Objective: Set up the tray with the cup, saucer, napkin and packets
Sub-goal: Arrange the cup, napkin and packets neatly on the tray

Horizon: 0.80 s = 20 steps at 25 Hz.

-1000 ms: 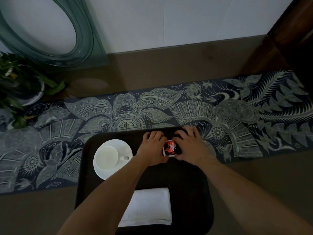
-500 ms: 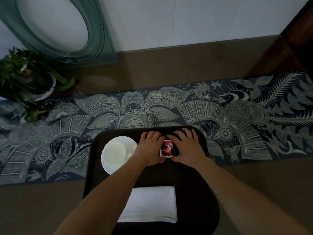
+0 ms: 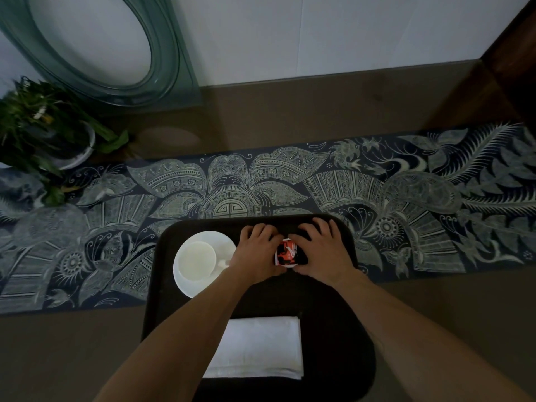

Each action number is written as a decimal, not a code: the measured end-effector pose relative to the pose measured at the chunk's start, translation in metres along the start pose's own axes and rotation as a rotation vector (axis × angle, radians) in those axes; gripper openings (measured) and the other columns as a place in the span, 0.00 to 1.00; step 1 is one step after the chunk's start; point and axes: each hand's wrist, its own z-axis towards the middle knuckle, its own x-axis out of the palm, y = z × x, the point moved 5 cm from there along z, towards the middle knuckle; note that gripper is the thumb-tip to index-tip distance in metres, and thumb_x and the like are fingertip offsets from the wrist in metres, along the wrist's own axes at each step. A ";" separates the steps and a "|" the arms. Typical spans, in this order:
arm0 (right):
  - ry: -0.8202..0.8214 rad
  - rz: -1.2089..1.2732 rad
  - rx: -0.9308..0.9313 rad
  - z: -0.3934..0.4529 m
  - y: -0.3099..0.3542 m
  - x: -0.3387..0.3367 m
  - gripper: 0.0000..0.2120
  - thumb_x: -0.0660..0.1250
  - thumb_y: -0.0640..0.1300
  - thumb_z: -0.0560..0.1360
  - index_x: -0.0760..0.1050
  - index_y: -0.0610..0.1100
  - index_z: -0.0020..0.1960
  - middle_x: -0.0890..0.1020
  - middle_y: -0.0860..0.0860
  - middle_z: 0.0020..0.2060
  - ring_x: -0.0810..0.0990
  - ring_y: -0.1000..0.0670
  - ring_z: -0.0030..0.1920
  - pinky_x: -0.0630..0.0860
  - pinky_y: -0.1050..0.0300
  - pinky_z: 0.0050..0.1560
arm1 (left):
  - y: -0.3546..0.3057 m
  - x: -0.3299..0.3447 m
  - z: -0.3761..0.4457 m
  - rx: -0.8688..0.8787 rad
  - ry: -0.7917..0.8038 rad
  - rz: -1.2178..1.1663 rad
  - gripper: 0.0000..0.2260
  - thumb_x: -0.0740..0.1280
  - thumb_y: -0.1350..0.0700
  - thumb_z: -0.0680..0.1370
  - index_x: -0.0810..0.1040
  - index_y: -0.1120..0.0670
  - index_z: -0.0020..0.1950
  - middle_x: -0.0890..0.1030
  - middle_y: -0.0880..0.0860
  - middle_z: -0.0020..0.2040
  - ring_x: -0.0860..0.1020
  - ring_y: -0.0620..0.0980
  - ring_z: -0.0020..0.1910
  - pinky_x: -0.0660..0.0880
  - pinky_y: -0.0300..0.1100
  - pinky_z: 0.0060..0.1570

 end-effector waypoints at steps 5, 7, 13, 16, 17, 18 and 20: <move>0.004 0.041 0.014 0.000 0.000 0.001 0.32 0.70 0.60 0.67 0.67 0.56 0.69 0.66 0.51 0.70 0.54 0.42 0.74 0.46 0.37 0.75 | -0.002 0.000 0.000 -0.004 -0.013 -0.025 0.32 0.70 0.37 0.66 0.72 0.49 0.66 0.72 0.52 0.63 0.66 0.54 0.65 0.59 0.54 0.66; 0.009 0.069 0.038 -0.002 0.001 0.004 0.33 0.71 0.59 0.67 0.66 0.57 0.69 0.66 0.51 0.70 0.53 0.41 0.74 0.46 0.36 0.75 | -0.002 0.000 -0.002 -0.015 -0.019 -0.038 0.32 0.70 0.37 0.66 0.73 0.49 0.65 0.73 0.51 0.62 0.67 0.54 0.65 0.59 0.53 0.66; 0.008 0.081 0.046 -0.009 0.005 0.009 0.33 0.71 0.59 0.67 0.66 0.57 0.69 0.64 0.50 0.71 0.52 0.41 0.74 0.45 0.37 0.74 | -0.003 0.003 -0.010 -0.014 -0.016 -0.043 0.31 0.70 0.36 0.66 0.72 0.49 0.65 0.72 0.51 0.62 0.66 0.54 0.65 0.59 0.53 0.66; 0.007 0.081 0.053 -0.011 0.006 0.011 0.34 0.71 0.59 0.67 0.65 0.57 0.70 0.64 0.50 0.71 0.52 0.41 0.75 0.46 0.36 0.74 | -0.004 0.003 -0.010 -0.008 -0.013 -0.036 0.32 0.69 0.36 0.67 0.71 0.49 0.66 0.72 0.51 0.63 0.66 0.54 0.65 0.59 0.53 0.68; 0.007 0.080 0.056 -0.011 0.006 0.011 0.35 0.70 0.60 0.67 0.64 0.57 0.71 0.64 0.50 0.72 0.52 0.41 0.75 0.46 0.36 0.75 | -0.004 0.003 -0.011 -0.007 -0.012 -0.033 0.33 0.69 0.36 0.67 0.70 0.49 0.68 0.72 0.52 0.63 0.66 0.54 0.66 0.58 0.53 0.68; 0.008 0.079 0.059 -0.011 0.005 0.011 0.36 0.70 0.60 0.67 0.63 0.57 0.71 0.63 0.50 0.72 0.52 0.41 0.75 0.46 0.36 0.75 | -0.004 0.003 -0.011 -0.008 -0.010 -0.036 0.35 0.69 0.36 0.67 0.68 0.49 0.70 0.72 0.52 0.64 0.66 0.54 0.66 0.58 0.53 0.69; 0.016 0.079 0.073 -0.011 0.002 0.012 0.37 0.69 0.62 0.67 0.62 0.57 0.72 0.62 0.50 0.73 0.52 0.41 0.75 0.46 0.36 0.75 | -0.004 0.003 -0.013 -0.013 -0.006 -0.050 0.38 0.70 0.36 0.67 0.65 0.49 0.72 0.71 0.53 0.65 0.66 0.55 0.67 0.58 0.53 0.70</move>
